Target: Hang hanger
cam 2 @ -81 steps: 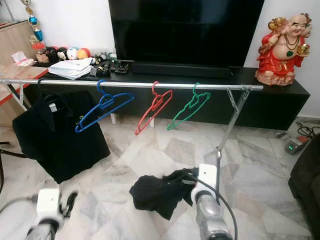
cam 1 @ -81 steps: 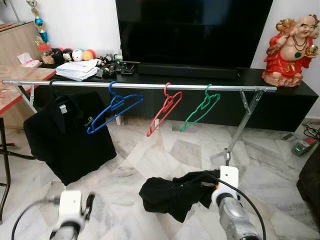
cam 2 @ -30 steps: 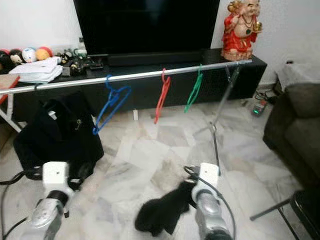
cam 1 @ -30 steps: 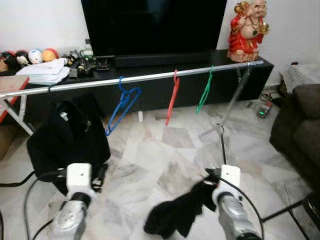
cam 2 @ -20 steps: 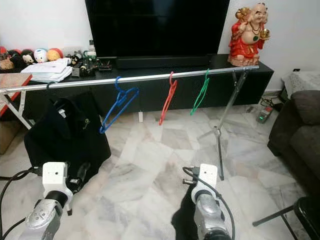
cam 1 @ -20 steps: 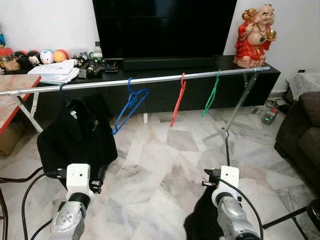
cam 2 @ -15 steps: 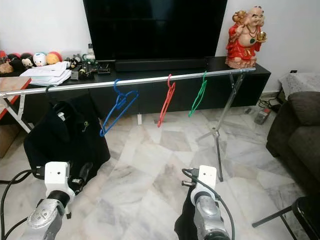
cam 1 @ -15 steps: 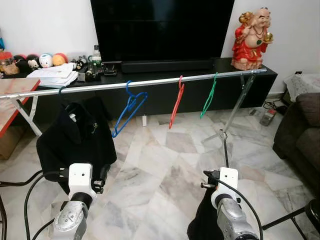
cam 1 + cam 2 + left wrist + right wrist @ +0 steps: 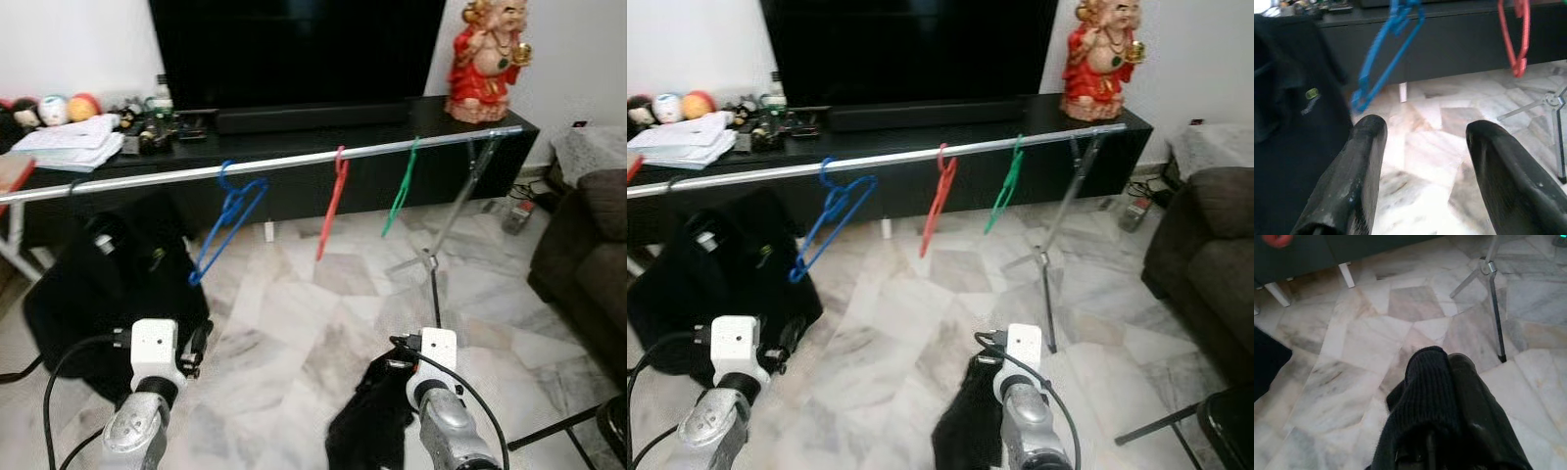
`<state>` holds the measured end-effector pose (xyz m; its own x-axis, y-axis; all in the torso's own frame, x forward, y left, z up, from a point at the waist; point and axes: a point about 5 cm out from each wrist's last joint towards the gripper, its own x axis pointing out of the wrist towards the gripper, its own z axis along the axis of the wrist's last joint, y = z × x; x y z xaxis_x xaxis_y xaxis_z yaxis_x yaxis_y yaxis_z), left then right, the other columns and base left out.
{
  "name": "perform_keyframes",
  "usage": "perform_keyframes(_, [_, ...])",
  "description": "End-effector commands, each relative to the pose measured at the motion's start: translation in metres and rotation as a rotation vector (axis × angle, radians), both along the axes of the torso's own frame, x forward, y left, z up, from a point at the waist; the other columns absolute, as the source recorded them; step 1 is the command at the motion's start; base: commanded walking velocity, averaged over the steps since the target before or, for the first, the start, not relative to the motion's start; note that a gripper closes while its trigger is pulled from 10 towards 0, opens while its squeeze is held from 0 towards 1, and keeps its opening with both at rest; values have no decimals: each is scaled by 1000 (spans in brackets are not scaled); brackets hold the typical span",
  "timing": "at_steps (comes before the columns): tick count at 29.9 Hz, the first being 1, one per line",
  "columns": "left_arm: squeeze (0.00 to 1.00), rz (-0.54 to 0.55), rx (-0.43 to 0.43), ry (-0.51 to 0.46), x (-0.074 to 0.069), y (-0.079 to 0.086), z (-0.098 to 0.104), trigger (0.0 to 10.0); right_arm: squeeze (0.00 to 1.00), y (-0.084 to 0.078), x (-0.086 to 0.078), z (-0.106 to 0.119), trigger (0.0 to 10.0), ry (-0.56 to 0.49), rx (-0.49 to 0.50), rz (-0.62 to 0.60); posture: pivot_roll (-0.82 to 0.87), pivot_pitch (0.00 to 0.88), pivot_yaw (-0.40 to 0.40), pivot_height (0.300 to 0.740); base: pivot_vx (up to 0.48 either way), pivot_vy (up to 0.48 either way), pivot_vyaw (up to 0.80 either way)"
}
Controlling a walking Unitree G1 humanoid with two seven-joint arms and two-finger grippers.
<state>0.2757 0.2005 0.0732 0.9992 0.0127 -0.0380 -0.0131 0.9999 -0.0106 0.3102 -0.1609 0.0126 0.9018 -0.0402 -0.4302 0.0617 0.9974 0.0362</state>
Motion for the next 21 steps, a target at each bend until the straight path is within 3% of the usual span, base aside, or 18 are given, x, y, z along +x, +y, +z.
perform_keyframes(1, [0, -4, 1, -8, 1, 2, 4, 10000, 0, 4, 4, 4, 10000, -17, 1, 24, 129, 21, 27, 740, 364, 0, 0])
perform_keyframes(18, [0, -16, -3, -9, 2, 1, 6, 10000, 0, 11, -1, -2, 10000, 6, 19, 63, 129, 24, 26, 740, 363, 0, 0])
perform_keyframes(21, [0, -24, 1, -1, 1, 1, 5, 10000, 0, 11, -8, -10, 10000, 40, 27, 60, 129, 22, 24, 740, 0, 0, 0])
